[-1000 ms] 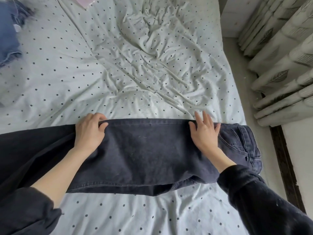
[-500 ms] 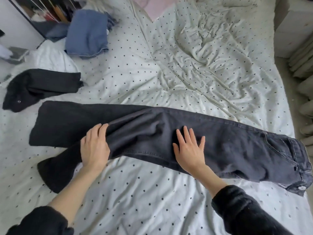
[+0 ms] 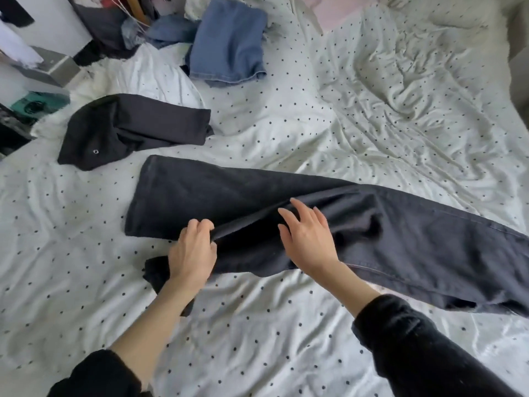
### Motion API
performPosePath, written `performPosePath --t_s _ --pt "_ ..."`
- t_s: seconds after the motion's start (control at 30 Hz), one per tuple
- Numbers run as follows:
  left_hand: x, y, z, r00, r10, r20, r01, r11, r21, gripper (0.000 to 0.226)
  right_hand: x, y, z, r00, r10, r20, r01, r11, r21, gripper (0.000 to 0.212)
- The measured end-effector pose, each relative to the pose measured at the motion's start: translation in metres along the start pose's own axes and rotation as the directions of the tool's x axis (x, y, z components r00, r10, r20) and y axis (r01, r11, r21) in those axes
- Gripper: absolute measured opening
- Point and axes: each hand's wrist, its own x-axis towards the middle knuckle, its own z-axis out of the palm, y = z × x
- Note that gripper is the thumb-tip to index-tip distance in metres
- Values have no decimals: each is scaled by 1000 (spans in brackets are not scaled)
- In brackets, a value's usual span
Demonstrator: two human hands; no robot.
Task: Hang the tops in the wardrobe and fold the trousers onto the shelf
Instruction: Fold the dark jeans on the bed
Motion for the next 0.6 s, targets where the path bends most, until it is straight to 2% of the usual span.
performPosePath --t_s 0.13,0.3,0.43,0.6 --pt "68 -29 -42 975 51 217 -114 950 290 21 28 -23 5 995 86 43 -85 996 -34 49" --pt "154 -56 -79 963 155 220 -230 899 373 24 63 -47 12 972 177 154 -161 981 -111 55" --pt "180 -71 -64 934 251 255 -319 908 273 25 79 -60 22 964 158 213 -132 983 -131 54" --pt "205 -76 -68 937 323 136 -340 931 132 29 102 -66 41 977 159 142 -145 984 -106 57"
